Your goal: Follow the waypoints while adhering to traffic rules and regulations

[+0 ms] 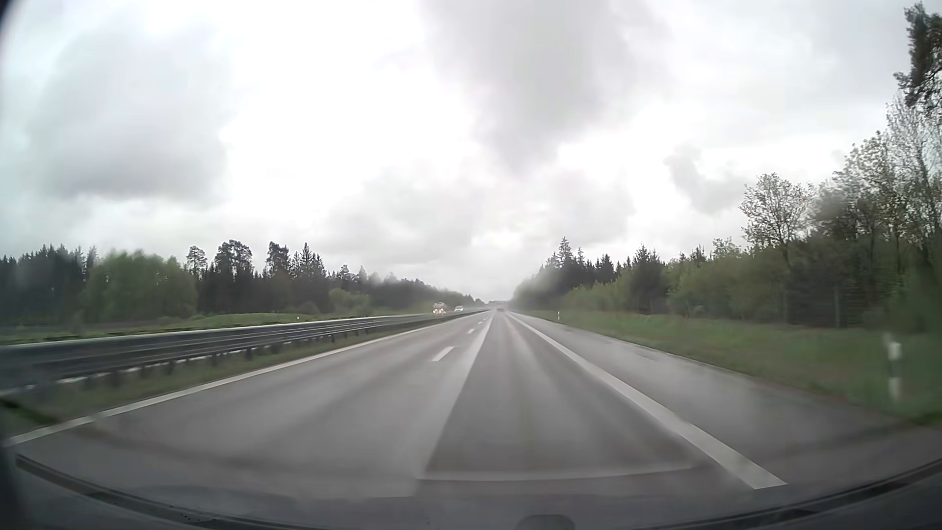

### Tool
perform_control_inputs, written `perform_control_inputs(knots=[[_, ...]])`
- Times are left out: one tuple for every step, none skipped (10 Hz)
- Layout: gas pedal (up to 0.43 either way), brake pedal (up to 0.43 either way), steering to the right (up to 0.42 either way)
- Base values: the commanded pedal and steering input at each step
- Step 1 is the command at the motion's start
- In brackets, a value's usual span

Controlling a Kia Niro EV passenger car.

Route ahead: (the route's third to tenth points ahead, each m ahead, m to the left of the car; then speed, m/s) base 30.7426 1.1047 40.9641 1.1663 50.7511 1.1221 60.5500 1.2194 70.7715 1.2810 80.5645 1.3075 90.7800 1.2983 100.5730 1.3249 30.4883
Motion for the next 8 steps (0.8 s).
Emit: perform_control_inputs(knots=[[0.311, 0.000, 0.000], [0.311, 0.000, 0.000], [0.311, 0.000, 0.000], [0.311, 0.000, 0.000], [0.311, 0.000, -0.001], [0.311, 0.000, -0.001], [0.311, 0.000, -0.001], [0.311, 0.000, -0.001]])
